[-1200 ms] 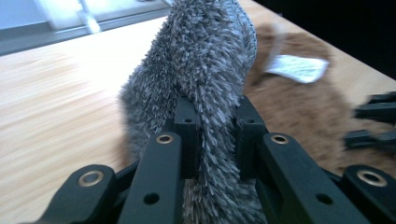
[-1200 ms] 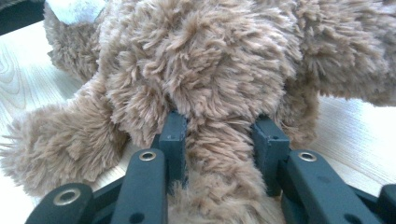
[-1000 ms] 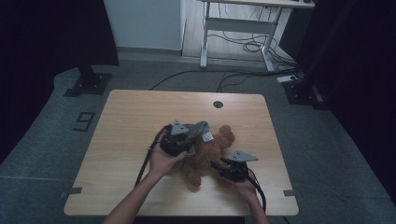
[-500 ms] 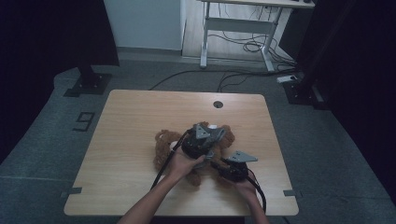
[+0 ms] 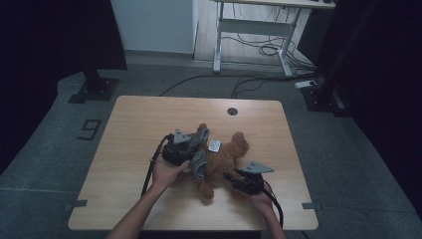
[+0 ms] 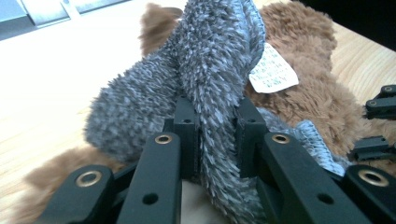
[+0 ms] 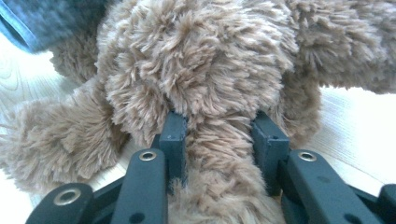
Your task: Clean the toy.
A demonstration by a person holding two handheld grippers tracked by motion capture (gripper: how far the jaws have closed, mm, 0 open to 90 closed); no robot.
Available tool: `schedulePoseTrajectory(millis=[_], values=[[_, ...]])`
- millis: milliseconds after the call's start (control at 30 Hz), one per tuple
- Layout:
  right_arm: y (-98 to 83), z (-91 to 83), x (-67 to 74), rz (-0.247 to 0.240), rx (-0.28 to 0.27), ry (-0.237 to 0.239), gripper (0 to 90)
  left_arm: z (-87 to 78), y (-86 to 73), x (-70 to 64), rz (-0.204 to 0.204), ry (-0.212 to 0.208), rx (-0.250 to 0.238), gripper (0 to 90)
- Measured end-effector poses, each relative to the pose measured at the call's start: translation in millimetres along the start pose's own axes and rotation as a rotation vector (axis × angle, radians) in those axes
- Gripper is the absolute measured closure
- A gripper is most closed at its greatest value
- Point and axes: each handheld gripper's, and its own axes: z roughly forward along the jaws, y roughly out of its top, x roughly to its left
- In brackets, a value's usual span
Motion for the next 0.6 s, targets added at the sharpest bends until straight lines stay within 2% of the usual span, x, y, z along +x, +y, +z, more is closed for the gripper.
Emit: schedulePoseTrajectory(millis=[233, 367, 467, 600], values=[[0.2, 0.0, 0.0, -0.007, 0.001, -0.005, 62.9, -11.9, -4.4, 17.8, -0.036, 0.029, -0.018, 74.9], [0.2, -0.1, -0.3, -0.003, 0.001, -0.006, 63.0, -21.6, -14.6, 37.1, -0.065, 0.066, -0.01, 75.0], [0.1, 0.2, -0.9, 0.002, -0.001, -0.006, 62.9, -25.5, -29.7, 54.6, -0.105, 0.107, 0.013, 75.2], [-0.1, 0.4, -0.6, 0.006, -0.001, -0.009, 63.0, -20.6, -57.0, 69.8, -0.156, 0.125, 0.051, 75.6]])
